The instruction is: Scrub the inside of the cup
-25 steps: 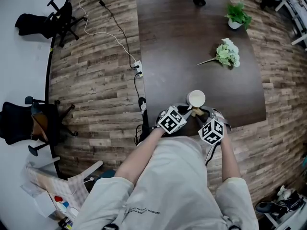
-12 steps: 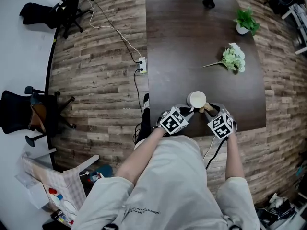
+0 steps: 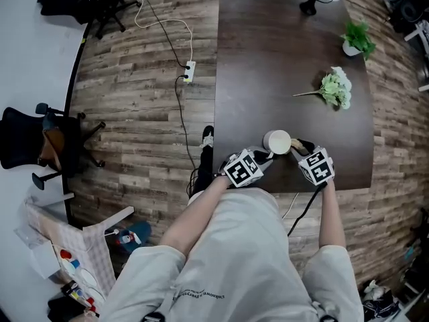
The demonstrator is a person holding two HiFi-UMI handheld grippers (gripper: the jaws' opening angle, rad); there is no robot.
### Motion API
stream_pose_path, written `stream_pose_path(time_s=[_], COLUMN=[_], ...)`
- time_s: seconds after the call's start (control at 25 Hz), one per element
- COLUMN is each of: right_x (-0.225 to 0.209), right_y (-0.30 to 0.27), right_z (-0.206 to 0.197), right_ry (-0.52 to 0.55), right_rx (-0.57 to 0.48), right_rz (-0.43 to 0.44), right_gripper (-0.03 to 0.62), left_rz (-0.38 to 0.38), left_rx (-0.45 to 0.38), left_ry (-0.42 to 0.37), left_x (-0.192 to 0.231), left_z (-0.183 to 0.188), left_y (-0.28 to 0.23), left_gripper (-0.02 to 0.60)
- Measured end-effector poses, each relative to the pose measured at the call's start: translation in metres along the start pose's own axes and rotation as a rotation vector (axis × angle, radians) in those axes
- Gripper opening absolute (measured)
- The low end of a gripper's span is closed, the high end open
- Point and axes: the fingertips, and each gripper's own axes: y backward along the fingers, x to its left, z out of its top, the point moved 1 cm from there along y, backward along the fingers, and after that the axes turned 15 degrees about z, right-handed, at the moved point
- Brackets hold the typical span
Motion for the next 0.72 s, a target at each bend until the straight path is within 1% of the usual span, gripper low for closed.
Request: stream_pose_path(time_s=[0.24, 0.4, 0.52, 0.64, 0.72], right_x=[-0.009, -0.017, -0.024, -0.031, -0.034], right_y=[-0.005, -0.008, -0.01, -0.01, -0.01], right_z=[0.011, 0.019, 0.026, 0.035, 0.041], right_ry=[-0.017, -0.029, -0.043, -0.07, -0.094], right_rx=[0.023, 0.036, 0.042, 0.033, 0.023], right_rz=[0.022, 0.018, 0.005, -0.013, -0.01], right_gripper=[0.16, 0.16, 0.16, 0.16, 0.16], left_rz=[-0.024, -0.051, -0.079, -0.114, -0.144], left_rx=[0.001, 0.015, 0.016, 0.021, 0.022], left_ry=[-0.006, -0.008, -0.011, -0.03, -0.046], left_x=[0.002, 0.005, 0.007, 0.006, 0.002], left_z=[-0.003, -0.005, -0.005, -0.005, -0.004], left_y=[0.003, 0.007, 0.007, 0.009, 0.009], left_gripper=[0.048, 0.048, 0.048, 0.048, 0.048])
